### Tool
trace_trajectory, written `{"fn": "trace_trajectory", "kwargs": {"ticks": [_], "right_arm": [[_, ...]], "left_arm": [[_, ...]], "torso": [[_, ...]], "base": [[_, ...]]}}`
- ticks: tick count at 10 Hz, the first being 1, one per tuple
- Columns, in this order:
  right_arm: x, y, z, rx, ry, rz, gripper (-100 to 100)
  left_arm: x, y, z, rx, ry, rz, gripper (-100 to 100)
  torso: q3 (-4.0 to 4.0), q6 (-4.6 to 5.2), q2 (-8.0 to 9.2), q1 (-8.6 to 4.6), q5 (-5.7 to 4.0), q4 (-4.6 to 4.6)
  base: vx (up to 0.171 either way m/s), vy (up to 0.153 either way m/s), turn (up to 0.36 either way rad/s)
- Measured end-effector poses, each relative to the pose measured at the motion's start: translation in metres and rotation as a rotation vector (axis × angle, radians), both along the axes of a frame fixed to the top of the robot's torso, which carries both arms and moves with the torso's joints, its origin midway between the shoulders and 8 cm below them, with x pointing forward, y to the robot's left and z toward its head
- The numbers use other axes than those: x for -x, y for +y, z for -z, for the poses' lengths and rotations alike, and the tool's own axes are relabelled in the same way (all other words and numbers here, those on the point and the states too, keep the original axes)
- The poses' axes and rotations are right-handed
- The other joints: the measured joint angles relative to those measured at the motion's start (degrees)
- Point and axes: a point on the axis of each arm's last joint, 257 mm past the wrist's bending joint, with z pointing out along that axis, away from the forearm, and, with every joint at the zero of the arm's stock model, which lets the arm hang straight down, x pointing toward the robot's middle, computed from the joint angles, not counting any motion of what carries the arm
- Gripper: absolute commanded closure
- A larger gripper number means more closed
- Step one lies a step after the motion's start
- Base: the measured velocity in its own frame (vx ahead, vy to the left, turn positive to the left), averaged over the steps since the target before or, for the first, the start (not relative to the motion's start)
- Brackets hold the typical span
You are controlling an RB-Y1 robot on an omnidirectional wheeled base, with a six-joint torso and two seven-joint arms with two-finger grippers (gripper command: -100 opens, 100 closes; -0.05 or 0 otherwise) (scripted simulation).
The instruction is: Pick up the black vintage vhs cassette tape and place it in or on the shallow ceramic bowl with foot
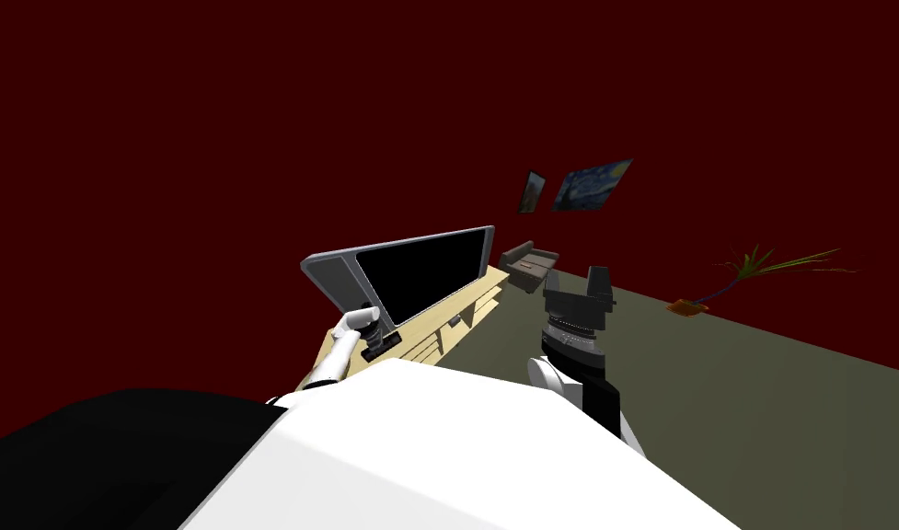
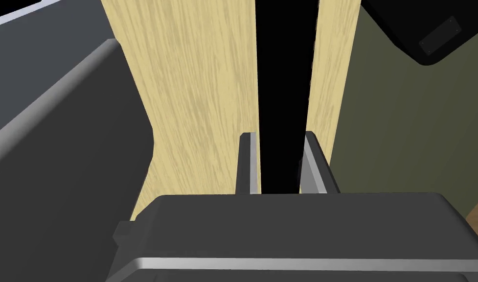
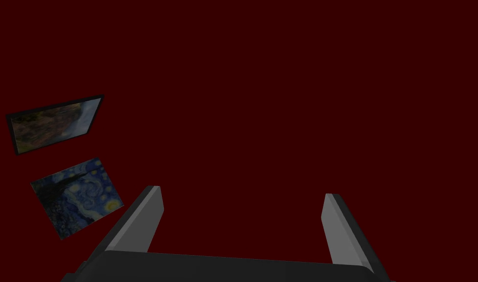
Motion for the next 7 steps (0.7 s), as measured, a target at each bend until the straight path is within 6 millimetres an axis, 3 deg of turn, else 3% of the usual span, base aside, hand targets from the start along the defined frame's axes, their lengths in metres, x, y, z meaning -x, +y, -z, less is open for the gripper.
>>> {"fn": "trace_trajectory", "kwargs": {"ticks": [3, 7], "right_arm": [[0.000, 0.000, 0.000, 0.000, 0.000, 0.000, 0], [0.000, 0.000, 0.000, 0.000, 0.000, 0.000, 0]], "left_arm": [[0.022, 0.027, -0.013, 0.003, 0.037, -0.026, 100], [0.027, 0.051, -0.036, 0.014, 0.028, -0.042, 100]], "torso": [[0.08, -0.02, 0.13, 0.06, -0.02, 0.05], [0.33, -0.58, 0.26, 0.83, -0.42, 0.40]], "base": [[-0.049, 0.050, -0.040], [-0.052, 0.035, 0.029]]}}
